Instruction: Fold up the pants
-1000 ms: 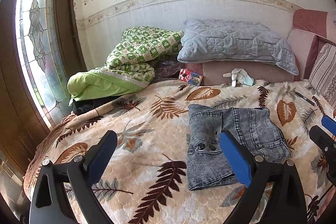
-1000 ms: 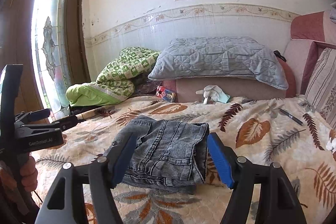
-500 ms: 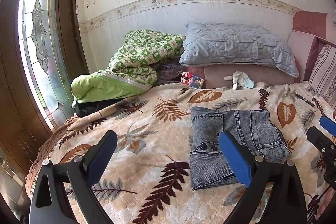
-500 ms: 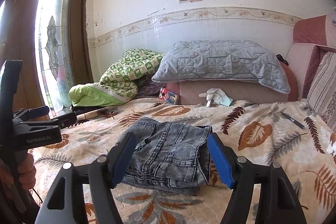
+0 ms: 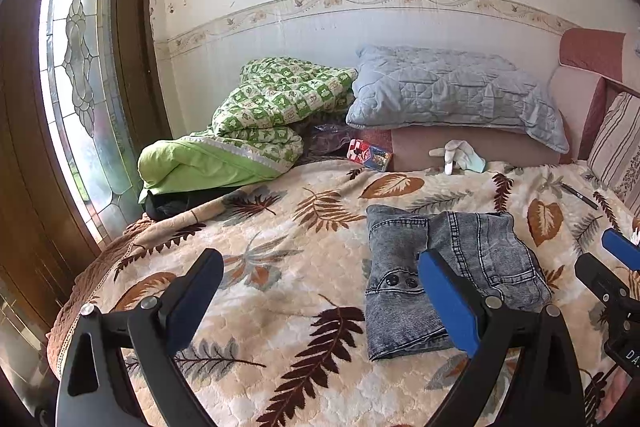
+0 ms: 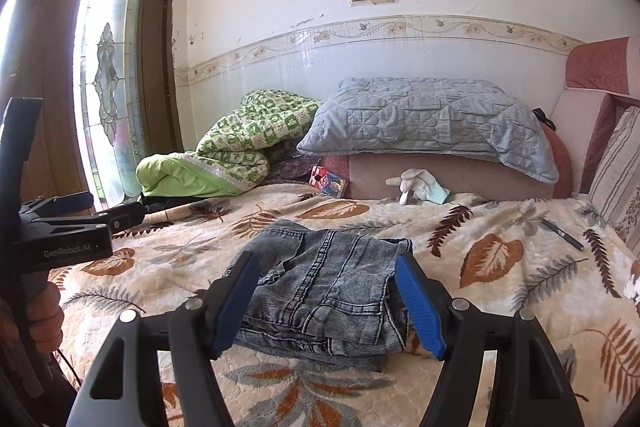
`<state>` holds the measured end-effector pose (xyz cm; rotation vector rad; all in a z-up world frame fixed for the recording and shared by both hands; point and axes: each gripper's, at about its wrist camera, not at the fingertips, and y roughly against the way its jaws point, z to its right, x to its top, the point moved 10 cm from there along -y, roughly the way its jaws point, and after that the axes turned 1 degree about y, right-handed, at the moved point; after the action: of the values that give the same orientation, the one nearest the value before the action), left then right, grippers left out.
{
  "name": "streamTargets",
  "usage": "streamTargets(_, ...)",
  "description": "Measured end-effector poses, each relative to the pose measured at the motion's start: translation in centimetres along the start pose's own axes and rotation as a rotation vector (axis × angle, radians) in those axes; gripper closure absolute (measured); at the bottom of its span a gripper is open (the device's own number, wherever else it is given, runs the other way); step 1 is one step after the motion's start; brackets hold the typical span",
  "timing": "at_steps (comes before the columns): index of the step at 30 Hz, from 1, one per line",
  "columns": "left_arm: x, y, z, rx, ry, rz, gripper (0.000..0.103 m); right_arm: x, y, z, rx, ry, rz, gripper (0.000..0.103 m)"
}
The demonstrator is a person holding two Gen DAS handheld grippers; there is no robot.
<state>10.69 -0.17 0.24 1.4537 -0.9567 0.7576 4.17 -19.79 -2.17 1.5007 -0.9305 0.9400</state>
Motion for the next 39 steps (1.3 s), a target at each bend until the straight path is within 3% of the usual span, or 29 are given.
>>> streamTargets(39, -0.42, -0.08, -0.50, 0.017, 0.004, -0.010, 0.005, -0.09, 0.01, -0.51, 0.012, 0.009, 0.009, 0.029)
